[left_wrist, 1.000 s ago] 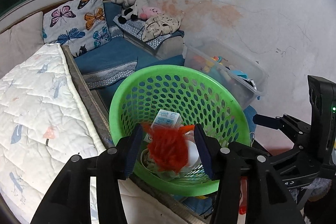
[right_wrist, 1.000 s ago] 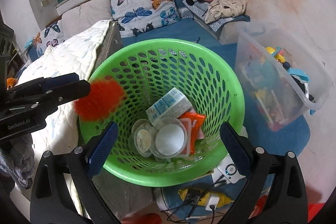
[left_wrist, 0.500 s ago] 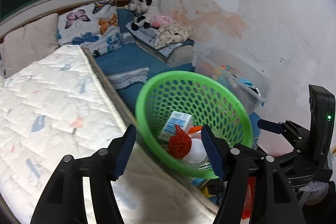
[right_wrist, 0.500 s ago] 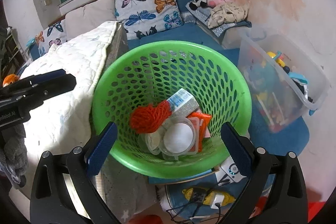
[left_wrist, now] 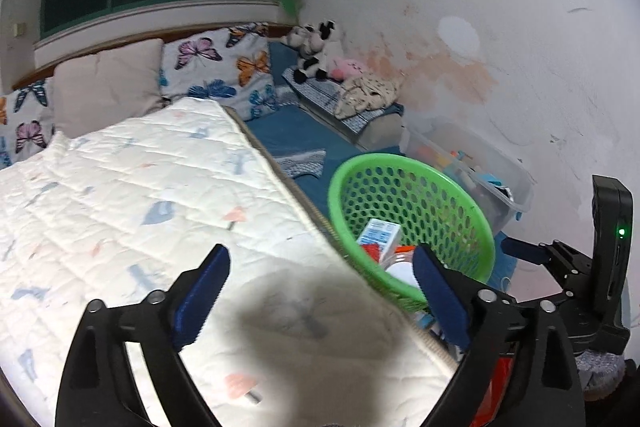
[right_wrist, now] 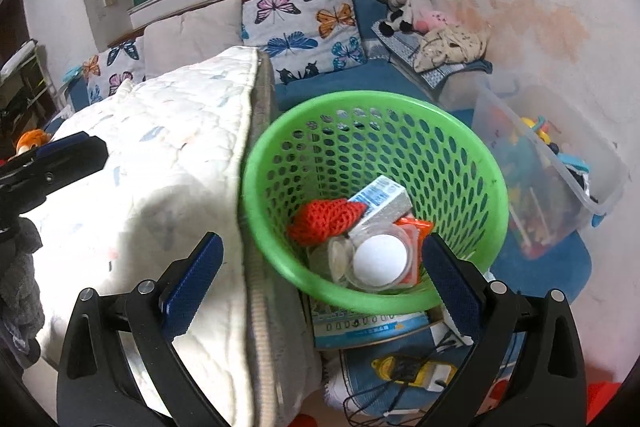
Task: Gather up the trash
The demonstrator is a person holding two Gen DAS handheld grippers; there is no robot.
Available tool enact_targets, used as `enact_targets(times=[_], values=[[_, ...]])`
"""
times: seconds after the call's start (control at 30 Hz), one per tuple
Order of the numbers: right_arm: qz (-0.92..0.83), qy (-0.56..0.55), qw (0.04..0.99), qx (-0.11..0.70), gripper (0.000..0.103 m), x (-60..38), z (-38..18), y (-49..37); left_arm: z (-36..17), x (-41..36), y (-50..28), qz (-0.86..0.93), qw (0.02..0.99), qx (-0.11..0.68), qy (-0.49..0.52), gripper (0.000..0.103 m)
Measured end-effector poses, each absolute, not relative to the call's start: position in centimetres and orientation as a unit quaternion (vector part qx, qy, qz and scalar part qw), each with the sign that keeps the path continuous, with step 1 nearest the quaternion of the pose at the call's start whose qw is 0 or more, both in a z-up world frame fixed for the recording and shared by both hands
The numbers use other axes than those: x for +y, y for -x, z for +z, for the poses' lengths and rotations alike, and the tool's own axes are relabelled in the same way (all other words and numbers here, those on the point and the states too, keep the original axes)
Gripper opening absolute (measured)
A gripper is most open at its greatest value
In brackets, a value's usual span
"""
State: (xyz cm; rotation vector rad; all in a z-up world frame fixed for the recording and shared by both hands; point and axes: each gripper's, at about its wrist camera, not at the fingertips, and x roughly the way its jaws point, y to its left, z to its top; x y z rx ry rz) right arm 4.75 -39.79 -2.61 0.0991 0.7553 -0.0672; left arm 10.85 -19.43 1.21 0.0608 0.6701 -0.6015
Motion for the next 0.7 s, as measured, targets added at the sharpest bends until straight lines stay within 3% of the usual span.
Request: enact_targets(times=[0.7], values=[[0.003,-0.026,0.939,0.343,0.099,-31.4,-1.6,-1.7,1.4,-7.0,-4.7,-0.157,0.946,0.284,-0.022,0.095]])
